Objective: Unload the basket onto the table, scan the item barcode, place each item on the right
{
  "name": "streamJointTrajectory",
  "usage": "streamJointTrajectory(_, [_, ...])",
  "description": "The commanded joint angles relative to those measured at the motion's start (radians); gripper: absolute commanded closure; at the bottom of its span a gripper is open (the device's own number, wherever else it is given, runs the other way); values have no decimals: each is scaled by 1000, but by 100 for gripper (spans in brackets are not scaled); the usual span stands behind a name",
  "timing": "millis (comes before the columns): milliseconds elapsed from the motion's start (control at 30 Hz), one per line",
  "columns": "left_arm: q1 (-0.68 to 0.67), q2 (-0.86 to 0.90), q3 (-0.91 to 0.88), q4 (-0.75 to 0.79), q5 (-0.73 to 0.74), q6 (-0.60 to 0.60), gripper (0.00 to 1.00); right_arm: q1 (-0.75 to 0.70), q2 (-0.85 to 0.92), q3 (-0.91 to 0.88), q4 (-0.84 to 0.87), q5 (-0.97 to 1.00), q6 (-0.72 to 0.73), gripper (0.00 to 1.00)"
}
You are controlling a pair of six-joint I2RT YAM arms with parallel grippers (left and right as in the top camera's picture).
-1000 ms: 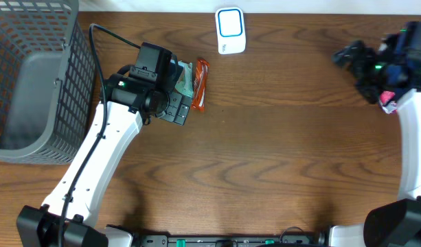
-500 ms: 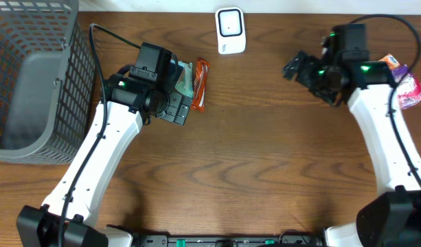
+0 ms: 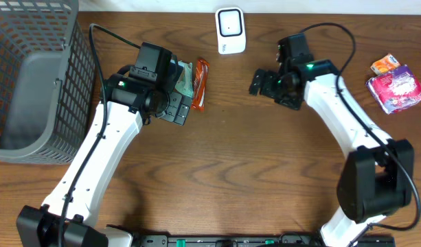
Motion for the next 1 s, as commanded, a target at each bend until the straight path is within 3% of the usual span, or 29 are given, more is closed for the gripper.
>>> streamJointTrajectory(0, [3,2,11,-3,5,-13,2,22,26,-6,10,11,-2,1])
streamJointTrajectory(967, [3,2,11,-3,5,-13,2,38,43,-6,25,12,-2,1])
